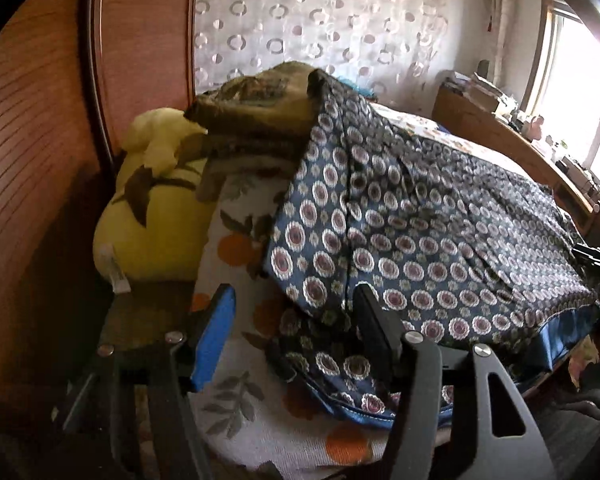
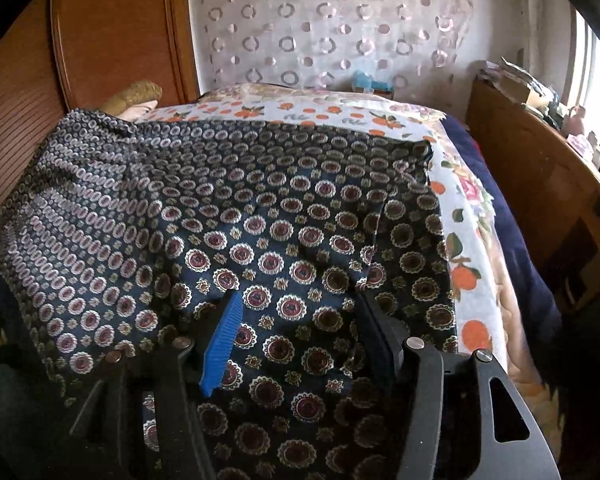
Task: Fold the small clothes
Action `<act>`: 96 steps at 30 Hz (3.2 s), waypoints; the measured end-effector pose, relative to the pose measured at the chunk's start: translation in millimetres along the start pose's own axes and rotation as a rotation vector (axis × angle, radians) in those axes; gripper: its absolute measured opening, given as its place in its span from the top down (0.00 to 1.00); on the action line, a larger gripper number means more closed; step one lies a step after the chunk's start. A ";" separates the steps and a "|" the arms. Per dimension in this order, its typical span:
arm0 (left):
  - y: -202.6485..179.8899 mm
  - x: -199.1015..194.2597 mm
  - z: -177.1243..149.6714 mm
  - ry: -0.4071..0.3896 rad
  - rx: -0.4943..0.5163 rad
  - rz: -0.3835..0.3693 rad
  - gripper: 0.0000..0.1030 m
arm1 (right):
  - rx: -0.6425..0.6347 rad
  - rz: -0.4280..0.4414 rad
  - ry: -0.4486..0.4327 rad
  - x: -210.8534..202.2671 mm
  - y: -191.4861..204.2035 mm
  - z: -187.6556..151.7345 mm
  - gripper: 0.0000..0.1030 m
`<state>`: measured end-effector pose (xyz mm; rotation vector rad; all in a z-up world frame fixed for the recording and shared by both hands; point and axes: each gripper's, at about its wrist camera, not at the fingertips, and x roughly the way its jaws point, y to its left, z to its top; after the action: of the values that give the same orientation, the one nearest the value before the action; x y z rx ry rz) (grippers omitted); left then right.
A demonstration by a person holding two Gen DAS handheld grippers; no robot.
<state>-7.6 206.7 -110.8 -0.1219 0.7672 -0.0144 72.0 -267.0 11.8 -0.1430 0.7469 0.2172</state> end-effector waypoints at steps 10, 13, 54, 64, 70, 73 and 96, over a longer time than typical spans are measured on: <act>-10.0 6.9 -3.8 0.012 0.016 0.005 0.40 | -0.011 -0.034 -0.030 -4.4 6.7 -14.2 0.32; -12.4 7.6 -3.8 0.010 0.021 0.012 0.40 | 0.014 -0.034 -0.032 -3.0 5.0 -17.3 0.27; -70.6 -49.7 46.8 -0.253 0.093 -0.186 0.94 | 0.008 -0.028 -0.034 -2.0 6.8 -20.1 0.22; -138.1 -51.5 98.9 -0.326 0.212 -0.316 0.94 | 0.011 -0.025 -0.036 -1.8 7.8 -20.5 0.22; -178.3 -47.4 121.8 -0.322 0.270 -0.393 0.94 | 0.011 -0.026 -0.037 -2.1 7.2 -20.4 0.22; -198.6 -46.0 129.9 -0.313 0.301 -0.433 0.94 | 0.011 -0.025 -0.036 -2.0 6.9 -20.5 0.22; -222.8 -7.1 90.6 -0.133 0.350 -0.430 0.33 | 0.007 -0.016 -0.027 -0.5 2.7 -18.5 0.22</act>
<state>57.1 -4.6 -15.6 0.0477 0.5844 -0.5419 58.9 -268.2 -1.5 -0.1393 0.7189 0.2011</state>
